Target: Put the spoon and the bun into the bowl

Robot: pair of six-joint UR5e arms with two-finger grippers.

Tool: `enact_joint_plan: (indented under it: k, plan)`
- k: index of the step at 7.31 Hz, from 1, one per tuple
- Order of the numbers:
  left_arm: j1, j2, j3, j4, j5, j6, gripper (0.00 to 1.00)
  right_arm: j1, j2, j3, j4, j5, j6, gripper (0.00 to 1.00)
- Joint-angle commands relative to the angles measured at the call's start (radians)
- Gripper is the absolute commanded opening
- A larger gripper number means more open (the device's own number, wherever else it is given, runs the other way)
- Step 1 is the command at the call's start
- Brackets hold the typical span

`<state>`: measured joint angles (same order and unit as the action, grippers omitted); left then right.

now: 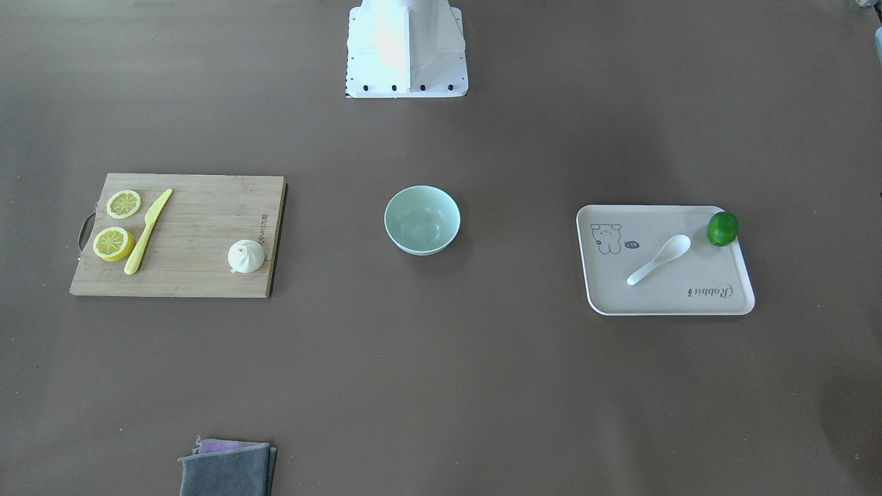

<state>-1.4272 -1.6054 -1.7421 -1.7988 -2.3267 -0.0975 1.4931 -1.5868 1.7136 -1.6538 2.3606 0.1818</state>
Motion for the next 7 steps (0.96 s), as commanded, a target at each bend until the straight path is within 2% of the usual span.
enact_joint_plan:
  k: [1, 3, 4, 5, 7]
  plan:
    - [0.121, -0.007, -0.007, -0.158, -0.013, -0.002, 0.98, -0.002, 0.028, 0.004, 0.000, 0.000, -0.005, 1.00]
    - [0.242, -0.100, 0.007, -0.171, -0.042, 0.008, 0.98, -0.052, 0.082, 0.004, -0.007, 0.012, 0.004, 1.00]
    - [0.305, -0.141, 0.039, -0.168, -0.046, -0.002, 0.98, -0.063, 0.083, 0.004, -0.001, 0.046, 0.004, 1.00]
    - [0.316, -0.174, 0.077, -0.169, -0.048, -0.002, 0.98, -0.083, 0.084, -0.002, 0.009, 0.074, 0.002, 1.00]
    - [0.382, -0.185, 0.114, -0.265, -0.042, 0.002, 0.98, -0.119, 0.073, -0.008, 0.138, 0.081, 0.042, 1.00]
